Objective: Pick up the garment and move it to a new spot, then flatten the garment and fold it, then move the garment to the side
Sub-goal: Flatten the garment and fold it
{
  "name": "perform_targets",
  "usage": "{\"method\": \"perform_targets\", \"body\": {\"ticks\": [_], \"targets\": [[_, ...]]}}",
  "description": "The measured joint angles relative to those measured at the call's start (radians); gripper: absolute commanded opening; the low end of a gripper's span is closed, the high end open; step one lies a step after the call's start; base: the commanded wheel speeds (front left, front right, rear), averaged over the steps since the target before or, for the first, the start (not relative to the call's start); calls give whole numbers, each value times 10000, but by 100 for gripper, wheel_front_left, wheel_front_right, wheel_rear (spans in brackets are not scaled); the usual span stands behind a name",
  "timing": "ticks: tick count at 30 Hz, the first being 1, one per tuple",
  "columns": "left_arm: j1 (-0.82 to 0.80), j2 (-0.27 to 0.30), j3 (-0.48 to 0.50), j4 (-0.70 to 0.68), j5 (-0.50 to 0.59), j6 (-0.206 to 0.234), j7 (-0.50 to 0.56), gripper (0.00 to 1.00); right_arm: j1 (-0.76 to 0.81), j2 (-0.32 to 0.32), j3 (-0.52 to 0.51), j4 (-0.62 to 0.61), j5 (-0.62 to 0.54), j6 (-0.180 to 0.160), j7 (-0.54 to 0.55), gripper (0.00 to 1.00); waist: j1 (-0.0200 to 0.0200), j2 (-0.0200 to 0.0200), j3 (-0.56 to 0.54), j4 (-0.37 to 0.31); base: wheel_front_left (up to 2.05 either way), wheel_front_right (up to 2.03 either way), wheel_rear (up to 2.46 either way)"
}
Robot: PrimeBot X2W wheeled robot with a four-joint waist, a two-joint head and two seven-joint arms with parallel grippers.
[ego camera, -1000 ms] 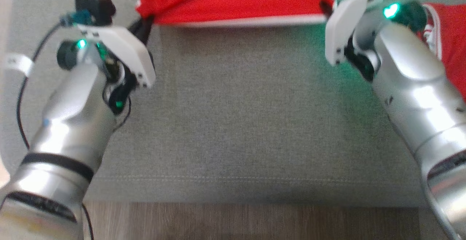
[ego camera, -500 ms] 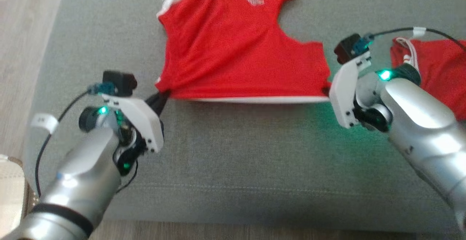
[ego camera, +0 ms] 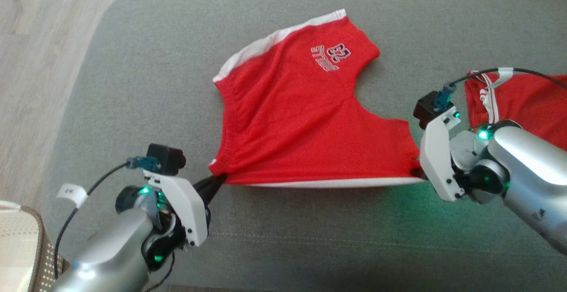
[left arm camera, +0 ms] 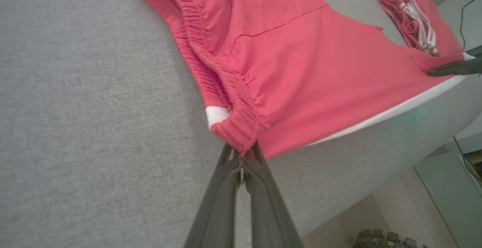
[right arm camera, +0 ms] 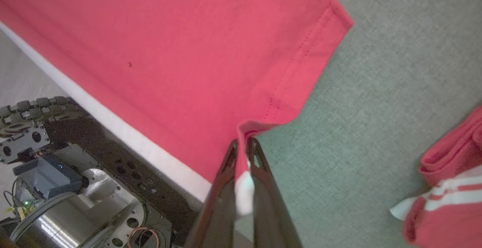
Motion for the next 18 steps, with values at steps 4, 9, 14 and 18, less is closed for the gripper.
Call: {"method": "perform_targets", "body": {"ticks": [4,9,14,18], "targets": [[285,242,-90,-700,-245,0,228,0,74,-470,0,-539,313,0,451,0,0,0,-89,102,0,0,0],[260,462,48,-1394,-345,100,224,0,-14,-581,-562,-625,378,0,431,0,0,0,64,265,0,0,0],[-192,522,316,-1952,-451,198,326,0,-814,-483,-1361,-351,366,-2,207,0,0,0,448,438,0,0,0],[-732,516,395,-2176,-451,236,412,0,-1534,-272,-1854,59,203,-2,121,0,0,0,753,563,0,0,0]]}}
